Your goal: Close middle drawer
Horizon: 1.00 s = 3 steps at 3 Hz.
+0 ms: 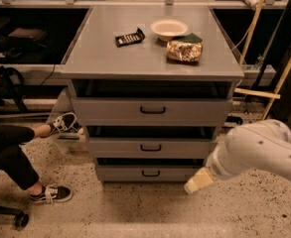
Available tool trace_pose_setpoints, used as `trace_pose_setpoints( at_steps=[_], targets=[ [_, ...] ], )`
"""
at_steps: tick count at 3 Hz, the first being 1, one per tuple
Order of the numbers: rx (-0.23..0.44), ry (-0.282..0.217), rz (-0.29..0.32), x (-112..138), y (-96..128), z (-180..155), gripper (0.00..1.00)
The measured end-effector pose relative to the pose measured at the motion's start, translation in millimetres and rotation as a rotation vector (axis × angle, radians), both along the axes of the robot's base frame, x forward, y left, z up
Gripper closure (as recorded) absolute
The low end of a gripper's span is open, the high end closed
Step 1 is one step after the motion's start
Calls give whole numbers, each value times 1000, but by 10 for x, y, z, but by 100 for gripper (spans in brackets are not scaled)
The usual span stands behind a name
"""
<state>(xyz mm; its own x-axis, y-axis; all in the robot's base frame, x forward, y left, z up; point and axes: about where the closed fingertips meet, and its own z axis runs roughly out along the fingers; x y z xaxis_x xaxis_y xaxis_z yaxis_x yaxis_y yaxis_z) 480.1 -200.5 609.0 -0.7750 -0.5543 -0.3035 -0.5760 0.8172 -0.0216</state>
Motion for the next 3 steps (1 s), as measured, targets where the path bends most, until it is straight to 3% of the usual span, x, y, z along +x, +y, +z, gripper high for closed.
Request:
trace_pose_setpoints(
  at_steps=[1, 2, 3],
  targets=[
    [-49, -6, -175, -726, -330, 386, 0],
    [-71, -101, -332, -1356, -525, 740, 0],
    [-113, -171, -382, -1511, -684, 1060, 0]
  ],
)
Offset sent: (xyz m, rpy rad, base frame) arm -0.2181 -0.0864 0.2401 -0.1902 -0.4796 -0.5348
